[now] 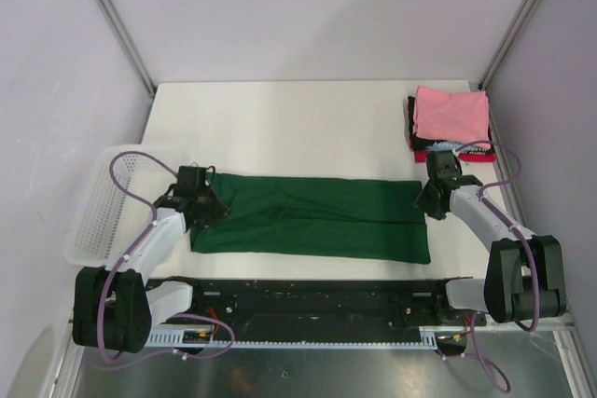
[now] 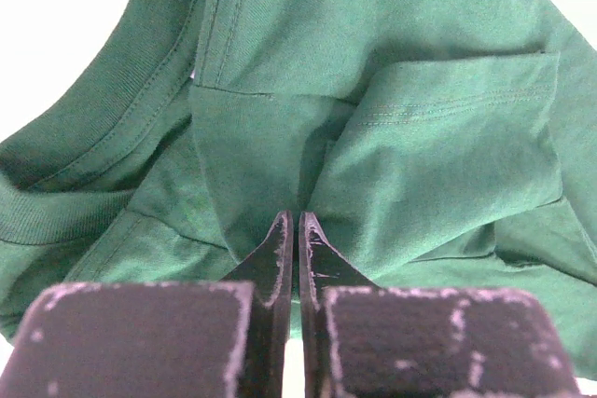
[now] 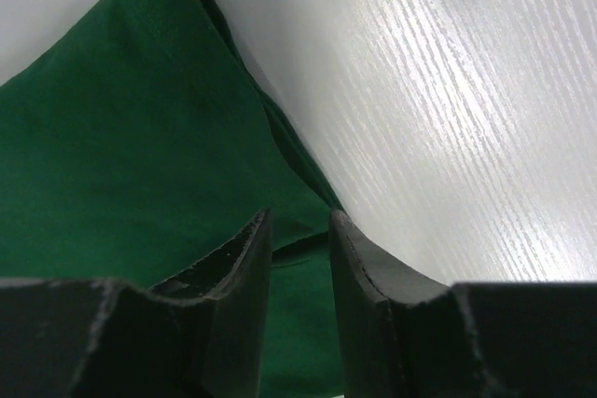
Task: Fold and stack the t-shirts
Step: Fold the other side of the tshirt into a rectangle
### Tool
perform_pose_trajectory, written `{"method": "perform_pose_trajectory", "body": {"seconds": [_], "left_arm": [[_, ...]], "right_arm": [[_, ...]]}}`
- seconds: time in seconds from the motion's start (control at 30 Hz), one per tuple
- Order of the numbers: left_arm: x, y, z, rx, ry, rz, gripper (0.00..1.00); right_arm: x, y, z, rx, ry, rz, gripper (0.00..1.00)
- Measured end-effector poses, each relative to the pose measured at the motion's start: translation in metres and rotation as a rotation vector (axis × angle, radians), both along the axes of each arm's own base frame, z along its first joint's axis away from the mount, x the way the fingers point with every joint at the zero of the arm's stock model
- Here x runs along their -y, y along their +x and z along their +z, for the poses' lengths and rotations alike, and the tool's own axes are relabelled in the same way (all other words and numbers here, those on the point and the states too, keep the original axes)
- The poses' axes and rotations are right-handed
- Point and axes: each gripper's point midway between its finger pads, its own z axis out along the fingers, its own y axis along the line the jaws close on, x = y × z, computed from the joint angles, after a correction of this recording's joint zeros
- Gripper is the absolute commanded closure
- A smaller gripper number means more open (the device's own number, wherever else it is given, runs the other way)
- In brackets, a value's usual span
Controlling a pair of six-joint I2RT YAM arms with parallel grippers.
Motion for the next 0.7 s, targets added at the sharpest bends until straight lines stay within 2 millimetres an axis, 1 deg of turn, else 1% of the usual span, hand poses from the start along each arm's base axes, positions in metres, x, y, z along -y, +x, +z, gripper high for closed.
{"method": "perform_pose_trajectory", "body": {"seconds": [0.17,0.3,0.4,0.47,0.57,0.63,0.7], "left_arm": [[0.001,0.0,0.002,0.007,-0.007,0.001,1.0],[0.004,0.003,0.016,0.061,-0.025,-0.007,1.0],[0.005,0.004,0.025,0.1,-0.036,-0.01,1.0],[0.005,0.004,0.028,0.11,-0.042,-0.004,1.0],[0.006,0.002,0.025,0.1,-0.056,0.019,1.0],[0.005,-0.005,0.016,0.072,-0.065,0.045,1.0],[0.004,-0.015,0.002,0.028,-0.07,0.073,0.96]], "right_arm": [[-0.01,0.0,0.0,0.001,0.022,0.03,0.66],[-0.019,0.002,-0.002,0.002,0.037,0.055,0.67],[-0.022,0.003,-0.011,-0.018,0.045,0.06,0.67],[-0.022,0.001,-0.019,-0.042,0.05,0.06,0.67],[-0.021,-0.002,-0.029,-0.066,0.062,0.053,0.67],[-0.021,0.0,-0.028,-0.059,0.07,0.048,0.67],[-0.02,0.001,-0.028,-0.056,0.076,0.045,0.67]]}}
